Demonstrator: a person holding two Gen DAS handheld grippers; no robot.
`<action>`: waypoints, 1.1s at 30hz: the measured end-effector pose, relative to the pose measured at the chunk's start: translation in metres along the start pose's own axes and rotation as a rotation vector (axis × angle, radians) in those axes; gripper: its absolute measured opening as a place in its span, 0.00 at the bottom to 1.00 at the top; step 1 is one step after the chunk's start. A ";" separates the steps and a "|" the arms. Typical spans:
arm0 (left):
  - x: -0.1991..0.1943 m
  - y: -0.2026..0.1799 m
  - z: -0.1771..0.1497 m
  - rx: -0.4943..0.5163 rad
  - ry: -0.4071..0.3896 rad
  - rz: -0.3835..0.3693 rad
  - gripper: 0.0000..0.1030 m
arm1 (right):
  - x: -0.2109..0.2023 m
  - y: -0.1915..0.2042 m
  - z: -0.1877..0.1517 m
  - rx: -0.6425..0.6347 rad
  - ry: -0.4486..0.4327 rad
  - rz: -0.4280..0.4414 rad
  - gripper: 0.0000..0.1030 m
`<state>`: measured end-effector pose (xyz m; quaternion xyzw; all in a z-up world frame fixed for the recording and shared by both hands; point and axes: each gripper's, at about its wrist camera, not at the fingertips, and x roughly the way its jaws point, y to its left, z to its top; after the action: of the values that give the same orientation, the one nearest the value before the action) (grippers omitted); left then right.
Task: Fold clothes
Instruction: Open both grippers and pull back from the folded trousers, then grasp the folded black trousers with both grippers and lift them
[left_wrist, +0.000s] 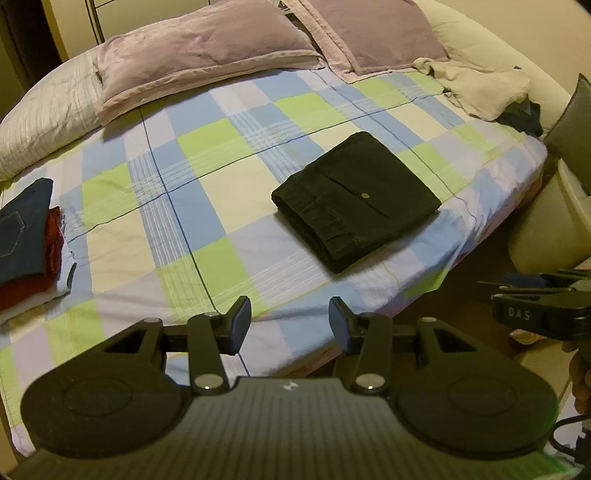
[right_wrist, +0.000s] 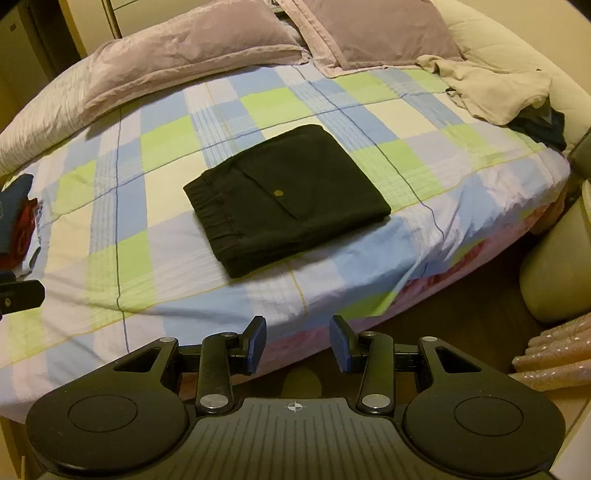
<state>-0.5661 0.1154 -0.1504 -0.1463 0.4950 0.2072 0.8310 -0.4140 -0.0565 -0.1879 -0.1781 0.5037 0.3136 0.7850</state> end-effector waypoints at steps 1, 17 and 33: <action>-0.001 0.002 -0.001 -0.004 -0.002 -0.002 0.41 | -0.001 0.003 0.001 -0.002 -0.003 0.000 0.40; 0.023 0.059 0.002 -0.290 -0.002 -0.120 0.42 | 0.029 0.024 0.036 -0.123 0.035 0.078 0.40; 0.155 0.039 0.030 -0.874 0.065 -0.220 0.62 | 0.108 -0.174 0.156 0.221 0.099 0.370 0.83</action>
<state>-0.4965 0.1934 -0.2753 -0.5418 0.3685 0.3025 0.6922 -0.1596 -0.0586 -0.2250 -0.0109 0.5972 0.3859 0.7030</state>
